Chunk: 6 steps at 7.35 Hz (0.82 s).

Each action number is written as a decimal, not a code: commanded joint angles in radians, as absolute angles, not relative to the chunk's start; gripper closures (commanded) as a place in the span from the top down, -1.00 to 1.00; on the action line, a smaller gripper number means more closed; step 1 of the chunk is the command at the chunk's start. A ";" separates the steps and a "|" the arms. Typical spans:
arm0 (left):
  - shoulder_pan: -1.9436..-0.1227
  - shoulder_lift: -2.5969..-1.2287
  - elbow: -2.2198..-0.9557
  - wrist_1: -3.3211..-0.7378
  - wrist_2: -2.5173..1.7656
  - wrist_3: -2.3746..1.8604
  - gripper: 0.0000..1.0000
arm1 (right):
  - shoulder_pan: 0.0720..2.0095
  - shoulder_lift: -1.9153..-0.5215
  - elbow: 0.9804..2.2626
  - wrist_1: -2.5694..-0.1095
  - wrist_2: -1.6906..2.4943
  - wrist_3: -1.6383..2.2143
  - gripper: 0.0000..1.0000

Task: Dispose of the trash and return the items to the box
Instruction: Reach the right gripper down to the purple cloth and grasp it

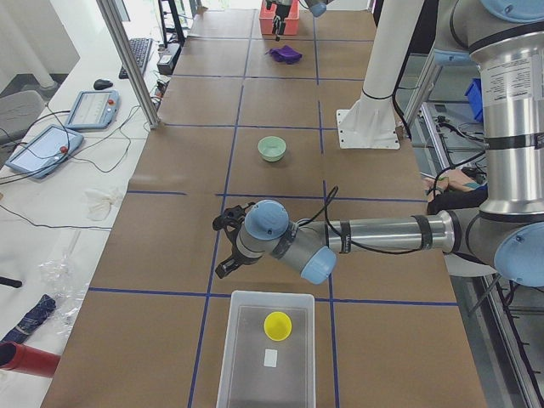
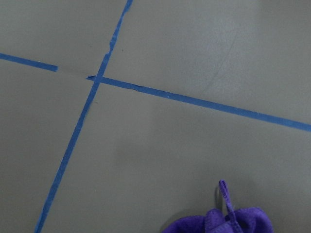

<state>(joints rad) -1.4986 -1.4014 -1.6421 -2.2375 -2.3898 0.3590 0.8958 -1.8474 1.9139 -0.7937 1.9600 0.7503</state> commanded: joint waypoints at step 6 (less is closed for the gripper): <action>-1.500 -1.414 -1.635 -2.237 -2.390 0.356 1.00 | 0.558 -1.908 1.901 -0.884 1.585 0.689 -1.00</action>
